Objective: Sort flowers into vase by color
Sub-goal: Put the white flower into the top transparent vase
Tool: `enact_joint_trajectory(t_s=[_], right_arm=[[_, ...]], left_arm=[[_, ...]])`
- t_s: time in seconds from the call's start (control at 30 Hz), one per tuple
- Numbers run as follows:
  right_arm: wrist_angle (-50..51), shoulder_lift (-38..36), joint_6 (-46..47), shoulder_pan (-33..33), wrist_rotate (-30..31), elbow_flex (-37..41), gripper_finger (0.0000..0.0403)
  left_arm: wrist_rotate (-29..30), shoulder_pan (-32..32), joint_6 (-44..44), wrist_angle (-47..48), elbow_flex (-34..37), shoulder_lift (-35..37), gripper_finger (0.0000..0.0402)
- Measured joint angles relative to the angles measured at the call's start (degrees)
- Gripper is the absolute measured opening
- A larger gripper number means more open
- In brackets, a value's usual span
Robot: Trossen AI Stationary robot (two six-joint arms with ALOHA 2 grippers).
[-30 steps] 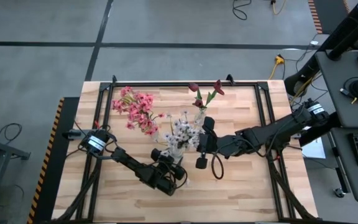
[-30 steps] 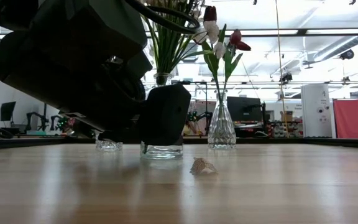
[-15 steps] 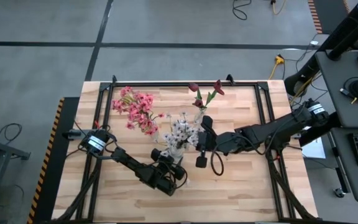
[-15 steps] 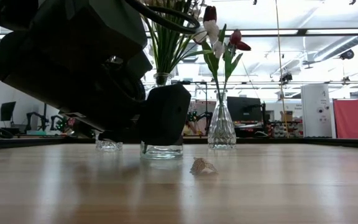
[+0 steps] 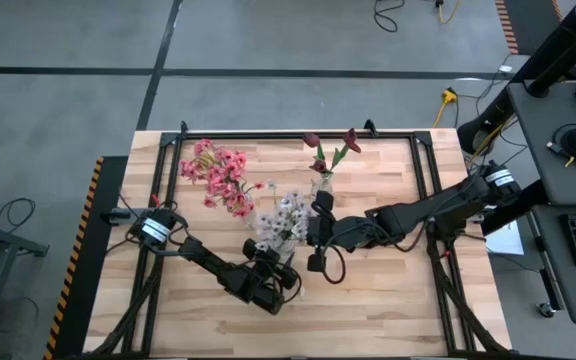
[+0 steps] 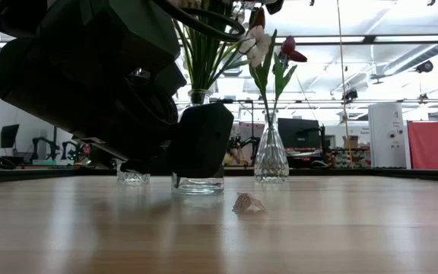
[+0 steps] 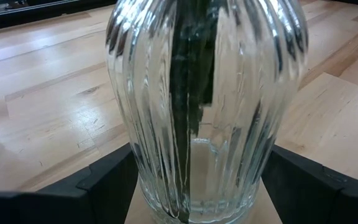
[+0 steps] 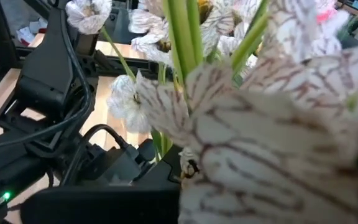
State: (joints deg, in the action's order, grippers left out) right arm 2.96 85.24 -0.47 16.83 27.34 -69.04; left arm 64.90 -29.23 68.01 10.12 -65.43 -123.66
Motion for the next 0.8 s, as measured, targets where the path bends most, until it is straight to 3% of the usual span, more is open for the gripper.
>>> enact_joint_trajectory(t_s=[0.8], right_arm=[[1.0, 3.1, 1.2, 0.0, -0.5, 0.3, 0.0012]], left_arm=[[0.0, 0.0, 0.0, 0.0, 0.0, 0.0, 0.0297]])
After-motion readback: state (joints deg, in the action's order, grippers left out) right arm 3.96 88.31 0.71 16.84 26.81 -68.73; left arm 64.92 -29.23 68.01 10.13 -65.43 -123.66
